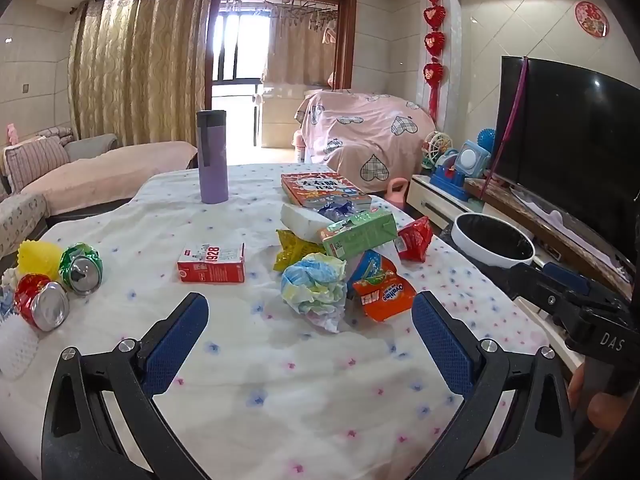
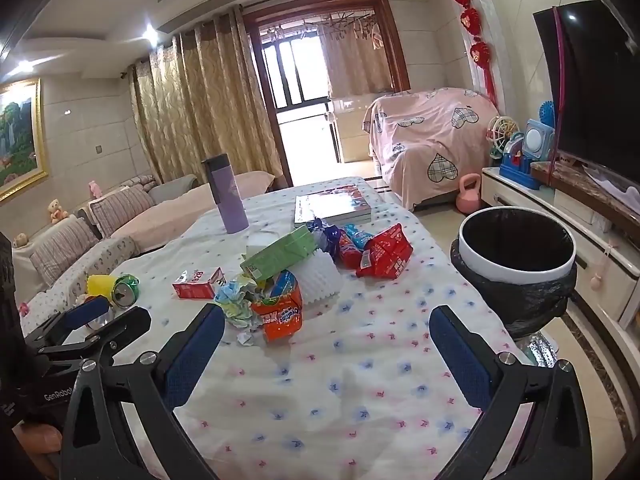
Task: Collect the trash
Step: 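Reach both grippers toward the crumpled tissue and orange snack bag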
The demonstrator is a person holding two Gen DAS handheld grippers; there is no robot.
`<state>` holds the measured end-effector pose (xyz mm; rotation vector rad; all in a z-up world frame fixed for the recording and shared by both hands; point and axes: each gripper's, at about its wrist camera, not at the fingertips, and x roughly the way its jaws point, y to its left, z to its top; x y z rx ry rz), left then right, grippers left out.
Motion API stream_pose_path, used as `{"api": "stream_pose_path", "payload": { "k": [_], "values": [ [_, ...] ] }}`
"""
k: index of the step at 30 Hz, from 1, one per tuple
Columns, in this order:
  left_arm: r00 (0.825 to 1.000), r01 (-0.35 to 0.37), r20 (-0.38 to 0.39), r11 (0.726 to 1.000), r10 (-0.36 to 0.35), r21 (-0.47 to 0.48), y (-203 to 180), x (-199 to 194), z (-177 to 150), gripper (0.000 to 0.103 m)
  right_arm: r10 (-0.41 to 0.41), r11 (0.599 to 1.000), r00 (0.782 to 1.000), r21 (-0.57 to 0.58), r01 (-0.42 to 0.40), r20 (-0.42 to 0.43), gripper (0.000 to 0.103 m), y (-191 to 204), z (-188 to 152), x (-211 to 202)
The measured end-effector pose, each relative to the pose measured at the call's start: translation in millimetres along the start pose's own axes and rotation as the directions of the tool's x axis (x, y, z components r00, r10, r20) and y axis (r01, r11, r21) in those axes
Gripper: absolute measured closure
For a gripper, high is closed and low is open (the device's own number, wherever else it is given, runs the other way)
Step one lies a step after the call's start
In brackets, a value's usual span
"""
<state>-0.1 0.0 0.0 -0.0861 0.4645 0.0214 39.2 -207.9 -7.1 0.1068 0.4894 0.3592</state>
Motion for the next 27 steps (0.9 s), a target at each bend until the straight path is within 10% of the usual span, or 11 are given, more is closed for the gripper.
{"api": "stream_pose_path", "payload": {
  "k": [27],
  "values": [
    [0.999,0.0,-0.041,1.0,0.0,-0.011,8,14,-4,0.0,0.056,0.998,0.998,0.033,-0.055,-0.026,0.0,-2,-4,13]
  ]
}}
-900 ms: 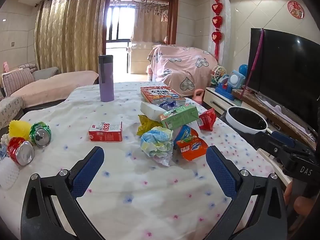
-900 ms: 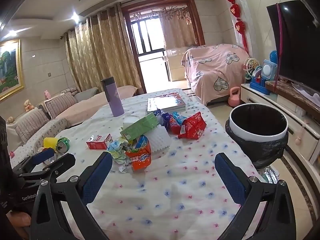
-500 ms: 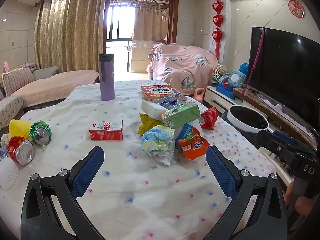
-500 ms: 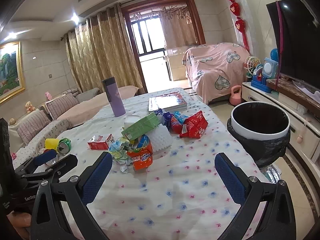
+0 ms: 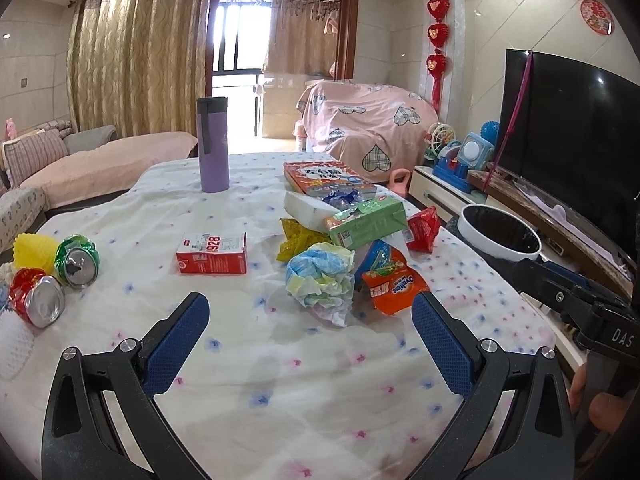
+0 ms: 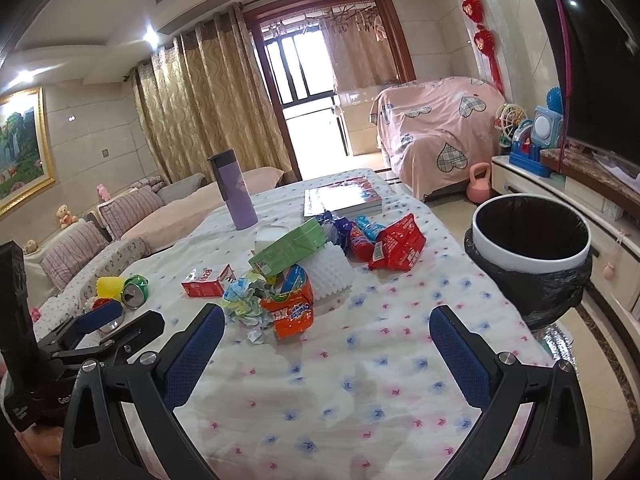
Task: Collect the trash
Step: 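Reach both grippers toward the crumpled tissue and orange snack bag, then grasp the crumpled tissue with the left gripper while the right grasps the orange snack bag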
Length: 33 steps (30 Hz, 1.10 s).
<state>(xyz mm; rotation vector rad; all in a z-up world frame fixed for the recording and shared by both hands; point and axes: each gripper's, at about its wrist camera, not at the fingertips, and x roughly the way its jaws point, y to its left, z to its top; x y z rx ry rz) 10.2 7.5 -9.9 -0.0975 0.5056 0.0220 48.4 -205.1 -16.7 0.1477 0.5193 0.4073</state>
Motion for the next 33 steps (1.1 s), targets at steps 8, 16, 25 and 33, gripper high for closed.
{"api": "stream_pose_path", "payload": {
  "k": [8,16,25,33],
  "values": [
    [1.0,0.001,-0.02,1.0,-0.001,-0.008,10,28,3,0.005,0.031,0.999,0.999,0.023,-0.03,-0.043,0.0,-5,2,16],
    [0.993,0.029,-0.112,0.999,-0.033,-0.042,18,68,8,0.012,0.07,0.997,0.991,0.047,-0.065,-0.118,0.022,-9,2,45],
    [0.963,0.04,-0.263,0.997,-0.054,-0.059,24,111,5,0.02,0.121,0.991,0.963,0.081,-0.104,-0.242,0.044,-12,-5,93],
    [0.944,0.096,-0.314,0.995,-0.103,-0.036,17,132,3,0.061,0.169,0.985,0.935,0.087,-0.149,-0.312,0.083,-9,-10,115]
  ]
}}
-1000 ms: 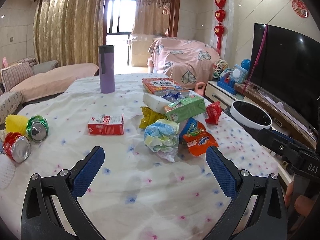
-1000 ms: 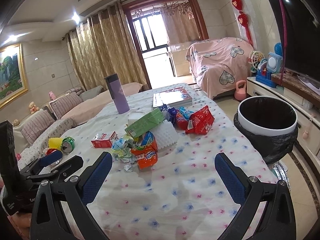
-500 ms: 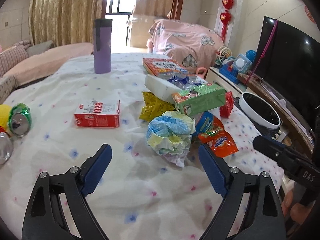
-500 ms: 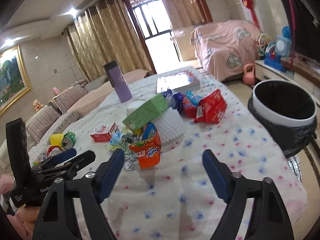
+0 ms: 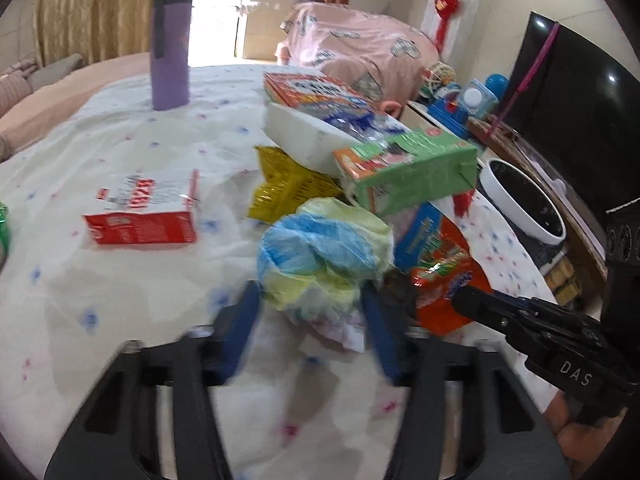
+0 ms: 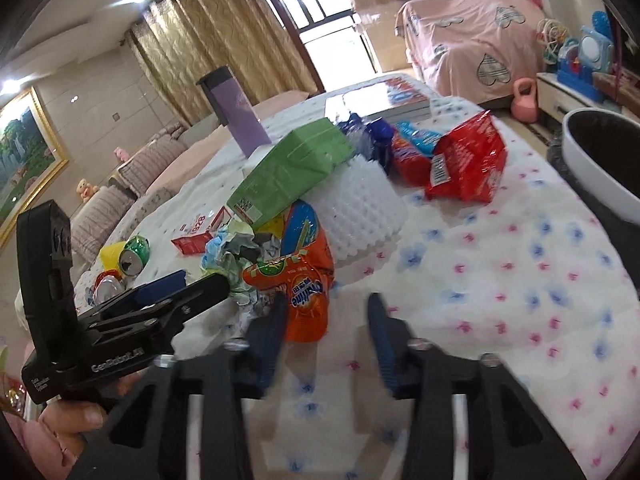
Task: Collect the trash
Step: 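Grasp the crumpled tissue with the left gripper while the right grasps the orange snack bag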
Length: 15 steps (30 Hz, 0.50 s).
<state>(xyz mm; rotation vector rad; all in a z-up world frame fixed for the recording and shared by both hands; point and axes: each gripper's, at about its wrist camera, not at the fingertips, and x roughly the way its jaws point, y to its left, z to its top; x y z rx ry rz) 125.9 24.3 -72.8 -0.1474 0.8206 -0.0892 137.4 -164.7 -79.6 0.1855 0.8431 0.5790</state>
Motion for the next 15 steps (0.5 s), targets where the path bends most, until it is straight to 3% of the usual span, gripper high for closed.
{"api": "stream_pose_path", "payload": {
  "k": [1,2,6,15],
  "values": [
    [1.0,0.008,0.002,1.0,-0.008,0.005,-2,0,-1,0.069,0.009,1.0,1.0,-0.001,-0.01,-0.004,0.091,0,-1,0],
    [1.0,0.011,0.001,1.0,-0.011,0.011,-3,-1,-1,0.081,0.02,1.0,1.0,-0.001,-0.02,-0.004,0.091,-1,-1,-1],
    [0.999,0.033,-0.003,0.999,-0.033,0.024,-11,-5,-3,0.102,0.023,1.0,0.999,-0.02,-0.023,0.023,0.101,-1,-4,-15],
    [0.994,0.104,0.035,0.989,-0.108,0.105,-54,-20,-1,0.103,-0.022,1.0,0.993,0.02,0.02,0.115,0.102,-25,-11,-66]
  ]
}}
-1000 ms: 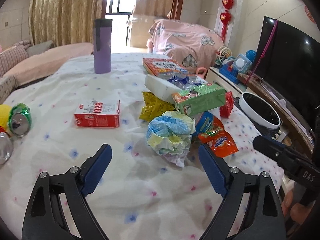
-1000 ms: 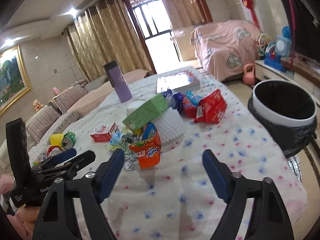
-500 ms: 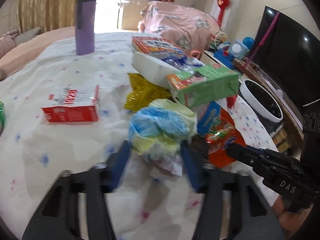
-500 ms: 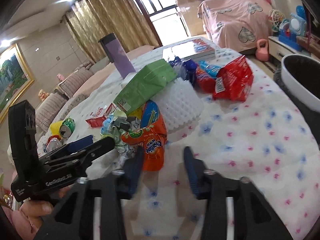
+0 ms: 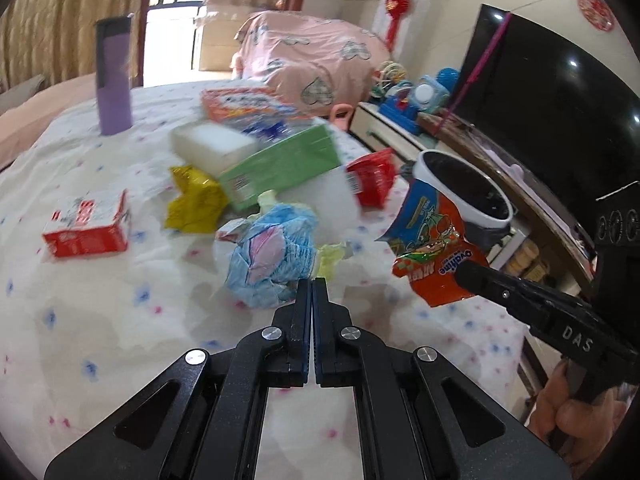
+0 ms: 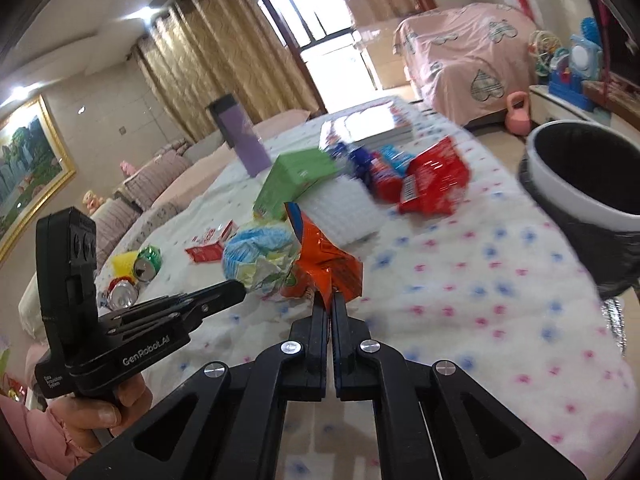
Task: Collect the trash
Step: 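Grasp the crumpled tissue with the left gripper while the right grasps the orange snack bag, then carry both items over the bin and open both grippers to drop them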
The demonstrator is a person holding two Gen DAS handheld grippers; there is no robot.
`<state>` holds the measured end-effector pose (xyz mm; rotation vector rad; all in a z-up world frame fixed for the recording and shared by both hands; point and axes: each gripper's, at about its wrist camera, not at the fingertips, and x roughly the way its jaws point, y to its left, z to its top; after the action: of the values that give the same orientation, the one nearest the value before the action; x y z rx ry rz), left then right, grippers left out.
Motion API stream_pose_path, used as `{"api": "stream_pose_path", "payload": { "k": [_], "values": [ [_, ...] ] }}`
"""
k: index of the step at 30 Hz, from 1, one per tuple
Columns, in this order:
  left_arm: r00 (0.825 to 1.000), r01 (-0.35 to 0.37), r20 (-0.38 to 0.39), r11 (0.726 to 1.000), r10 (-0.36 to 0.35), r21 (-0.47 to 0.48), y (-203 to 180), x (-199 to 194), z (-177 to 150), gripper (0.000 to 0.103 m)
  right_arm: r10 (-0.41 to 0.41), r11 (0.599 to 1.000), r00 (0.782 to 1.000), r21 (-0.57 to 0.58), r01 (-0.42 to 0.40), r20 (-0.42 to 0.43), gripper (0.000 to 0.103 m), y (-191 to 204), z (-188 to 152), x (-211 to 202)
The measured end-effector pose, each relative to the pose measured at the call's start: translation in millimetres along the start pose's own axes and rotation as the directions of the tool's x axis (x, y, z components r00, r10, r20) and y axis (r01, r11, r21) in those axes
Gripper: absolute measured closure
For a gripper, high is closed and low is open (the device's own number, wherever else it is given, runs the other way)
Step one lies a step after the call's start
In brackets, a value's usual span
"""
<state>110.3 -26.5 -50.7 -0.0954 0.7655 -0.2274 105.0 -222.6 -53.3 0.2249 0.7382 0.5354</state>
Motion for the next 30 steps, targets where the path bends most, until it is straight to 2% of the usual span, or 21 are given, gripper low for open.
{"api": "stream_pose_path", "payload": {
  "k": [14,30],
  "values": [
    [0.991,0.113,0.058,0.99,-0.117,0.079,-47,-9,20,0.103,-0.091,0.993,0.99,0.089,0.082,0.103,0.102,-48,12,-43],
    [0.97,0.216,0.065,0.954,-0.234,0.21,-130,26,71,0.103,-0.215,0.968,0.96,0.166,0.186,0.178,0.102,-117,39,-78]
  ]
}}
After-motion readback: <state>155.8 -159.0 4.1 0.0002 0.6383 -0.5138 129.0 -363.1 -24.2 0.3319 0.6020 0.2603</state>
